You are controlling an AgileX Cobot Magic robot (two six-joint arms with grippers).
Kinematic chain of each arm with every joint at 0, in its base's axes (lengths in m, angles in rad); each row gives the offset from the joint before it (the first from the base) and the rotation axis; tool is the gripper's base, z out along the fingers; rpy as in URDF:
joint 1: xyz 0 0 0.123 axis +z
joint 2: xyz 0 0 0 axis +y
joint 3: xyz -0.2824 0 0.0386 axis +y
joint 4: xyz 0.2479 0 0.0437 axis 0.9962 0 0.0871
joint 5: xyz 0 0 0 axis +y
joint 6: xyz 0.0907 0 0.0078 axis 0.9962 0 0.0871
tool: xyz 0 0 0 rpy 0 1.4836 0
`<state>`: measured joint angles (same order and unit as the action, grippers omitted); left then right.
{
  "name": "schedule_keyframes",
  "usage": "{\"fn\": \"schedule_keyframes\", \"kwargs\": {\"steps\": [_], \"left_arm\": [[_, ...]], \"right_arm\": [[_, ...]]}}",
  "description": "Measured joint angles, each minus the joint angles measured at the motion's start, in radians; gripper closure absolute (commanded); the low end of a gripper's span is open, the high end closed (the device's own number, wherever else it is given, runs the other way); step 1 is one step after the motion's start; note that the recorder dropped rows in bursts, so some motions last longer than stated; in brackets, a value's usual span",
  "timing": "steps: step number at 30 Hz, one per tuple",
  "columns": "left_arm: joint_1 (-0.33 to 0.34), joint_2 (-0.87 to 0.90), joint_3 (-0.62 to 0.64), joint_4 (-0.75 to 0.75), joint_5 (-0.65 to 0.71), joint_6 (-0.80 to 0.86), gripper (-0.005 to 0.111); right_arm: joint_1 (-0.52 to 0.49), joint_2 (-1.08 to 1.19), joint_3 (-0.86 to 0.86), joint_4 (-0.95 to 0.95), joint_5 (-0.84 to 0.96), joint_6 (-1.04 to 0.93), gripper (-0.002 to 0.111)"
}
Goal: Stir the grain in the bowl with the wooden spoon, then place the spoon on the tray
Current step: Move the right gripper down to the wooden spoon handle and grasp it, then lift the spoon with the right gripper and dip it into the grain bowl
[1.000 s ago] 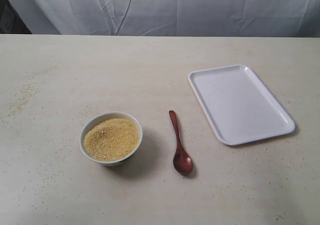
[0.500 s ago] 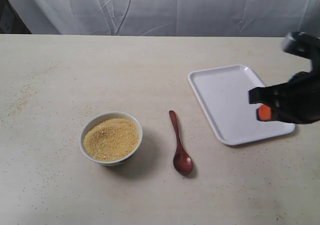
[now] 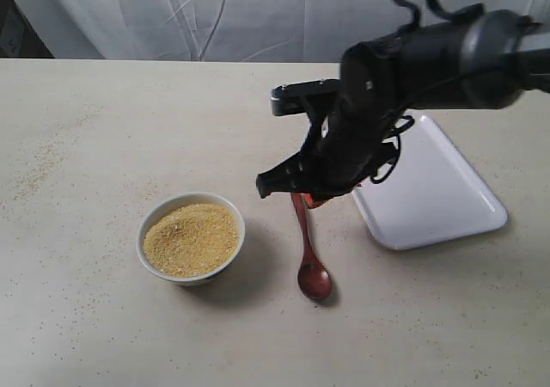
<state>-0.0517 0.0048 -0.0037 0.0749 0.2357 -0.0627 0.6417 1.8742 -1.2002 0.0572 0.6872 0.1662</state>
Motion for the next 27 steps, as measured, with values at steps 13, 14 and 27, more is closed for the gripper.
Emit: {"fn": "schedule_keyframes", "kwargs": {"steps": [13, 14, 27], "left_arm": [[0.000, 0.000, 0.000, 0.000, 0.000, 0.000, 0.107], [0.000, 0.000, 0.000, 0.000, 0.000, 0.000, 0.107], [0.000, 0.000, 0.000, 0.000, 0.000, 0.000, 0.107]], "right_arm": [[0.019, 0.218, -0.137, -0.085, 0.026, 0.174, 0.066], [0.019, 0.225, -0.137, -0.086, 0.025, 0.183, 0.067], [0.026, 0.172, -0.158, -0.097, 0.004, 0.232, 0.108]]}}
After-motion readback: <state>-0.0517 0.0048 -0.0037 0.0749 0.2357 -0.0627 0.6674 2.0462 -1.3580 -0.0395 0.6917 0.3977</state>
